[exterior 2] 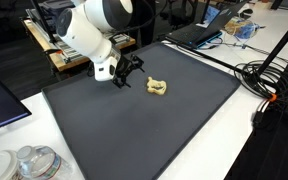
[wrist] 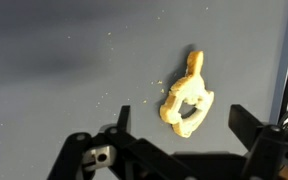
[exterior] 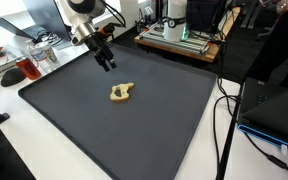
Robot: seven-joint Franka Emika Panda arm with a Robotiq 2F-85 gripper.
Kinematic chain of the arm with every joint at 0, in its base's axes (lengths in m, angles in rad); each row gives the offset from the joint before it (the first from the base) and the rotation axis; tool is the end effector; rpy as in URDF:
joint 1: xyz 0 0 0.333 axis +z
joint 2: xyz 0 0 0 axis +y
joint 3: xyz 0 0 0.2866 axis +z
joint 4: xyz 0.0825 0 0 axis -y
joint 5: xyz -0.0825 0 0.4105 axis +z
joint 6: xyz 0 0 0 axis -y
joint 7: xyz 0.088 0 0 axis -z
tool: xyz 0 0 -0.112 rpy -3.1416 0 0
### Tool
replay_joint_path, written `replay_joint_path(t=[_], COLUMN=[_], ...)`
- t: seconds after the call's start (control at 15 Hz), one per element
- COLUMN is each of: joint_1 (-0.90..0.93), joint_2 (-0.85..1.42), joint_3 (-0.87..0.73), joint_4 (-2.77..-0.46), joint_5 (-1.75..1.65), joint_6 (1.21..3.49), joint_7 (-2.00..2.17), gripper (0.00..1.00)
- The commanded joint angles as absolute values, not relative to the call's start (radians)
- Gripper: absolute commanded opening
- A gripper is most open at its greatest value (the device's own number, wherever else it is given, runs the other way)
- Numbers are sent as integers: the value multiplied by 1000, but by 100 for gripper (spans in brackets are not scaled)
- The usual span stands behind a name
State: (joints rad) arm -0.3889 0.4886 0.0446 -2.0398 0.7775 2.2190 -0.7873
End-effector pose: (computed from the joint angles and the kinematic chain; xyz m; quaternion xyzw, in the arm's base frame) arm 0.5451 -0.1672 0.1324 -0.9487 0.0667 -0.0245 0.3082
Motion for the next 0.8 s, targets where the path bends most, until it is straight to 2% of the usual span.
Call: replay_joint_path(t=[0.0, 0.73], joint_1=[-380, -348], joint_2=[585, 802], joint_3=[15, 2], joint_4=[-1901, -1524], joint_5=[776, 650], joint_6=[2112, 1876], joint_7=[-802, -682], gripper=[100, 100])
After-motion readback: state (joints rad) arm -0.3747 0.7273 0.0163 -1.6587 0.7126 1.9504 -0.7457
